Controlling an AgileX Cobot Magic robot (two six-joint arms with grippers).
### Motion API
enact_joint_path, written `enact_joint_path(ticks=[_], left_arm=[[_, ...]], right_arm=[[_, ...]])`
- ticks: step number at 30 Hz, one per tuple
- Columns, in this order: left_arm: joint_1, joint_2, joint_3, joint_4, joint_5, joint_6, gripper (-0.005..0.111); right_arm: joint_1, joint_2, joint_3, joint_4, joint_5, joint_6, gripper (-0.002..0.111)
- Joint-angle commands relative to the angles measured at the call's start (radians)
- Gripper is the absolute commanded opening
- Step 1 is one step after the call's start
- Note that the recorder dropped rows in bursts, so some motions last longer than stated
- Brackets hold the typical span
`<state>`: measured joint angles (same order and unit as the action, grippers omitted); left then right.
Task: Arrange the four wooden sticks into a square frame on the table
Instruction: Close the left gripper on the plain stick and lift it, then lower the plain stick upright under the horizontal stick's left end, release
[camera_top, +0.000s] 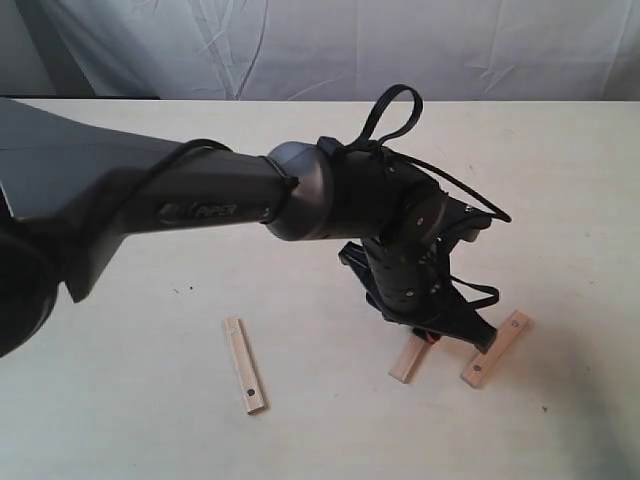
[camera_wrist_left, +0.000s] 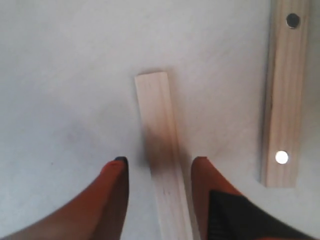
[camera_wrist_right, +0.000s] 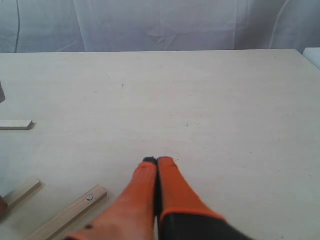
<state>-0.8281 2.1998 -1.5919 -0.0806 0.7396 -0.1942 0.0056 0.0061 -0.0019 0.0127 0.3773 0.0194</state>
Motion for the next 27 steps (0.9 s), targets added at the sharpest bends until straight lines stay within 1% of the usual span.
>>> enact_joint_path(ticks=[1, 12, 15, 16, 18, 22, 25, 27], left_arm=[[-0.003, 0.013, -0.004, 0.019, -0.008, -0.008, 0.04], [-0.003, 0.039, -0.004, 0.008, 0.008, -0.008, 0.04], [-0.001, 0.039, -0.004, 0.005, 0.021, -0.005, 0.039], [-0.001, 0.039, -0.004, 0.007, 0.033, -0.005, 0.036], [0.001, 0.039, -0.004, 0.016, 0.043, -0.005, 0.027], [0.021, 0.027, -0.004, 0.021, 0.047, -0.007, 0.0], [0.045, 0.004, -0.004, 0.021, 0.052, -0.026, 0.0], [0.064, -0.02, -0.004, 0.027, 0.052, -0.073, 0.0]], right_arm=[[-0.006, -0.006, 0.002, 0.0, -0.013, -0.001, -0.001], [-0.006, -0.006, 0.002, 0.0, -0.013, -0.001, -0.001], [-0.006, -0.006, 0.002, 0.0, -0.013, -0.001, -0.001], [-0.006, -0.006, 0.002, 0.0, -0.013, -0.001, -0.001], [-0.006, -0.006, 0.002, 0.0, -0.013, -0.001, -0.001], [-0.006, -0.006, 0.002, 0.0, -0.013, -0.001, -0.001], [-0.006, -0.006, 0.002, 0.0, -0.013, -0.001, -0.001], [-0.006, -0.006, 0.002, 0.0, -0.013, -0.001, -0.001]])
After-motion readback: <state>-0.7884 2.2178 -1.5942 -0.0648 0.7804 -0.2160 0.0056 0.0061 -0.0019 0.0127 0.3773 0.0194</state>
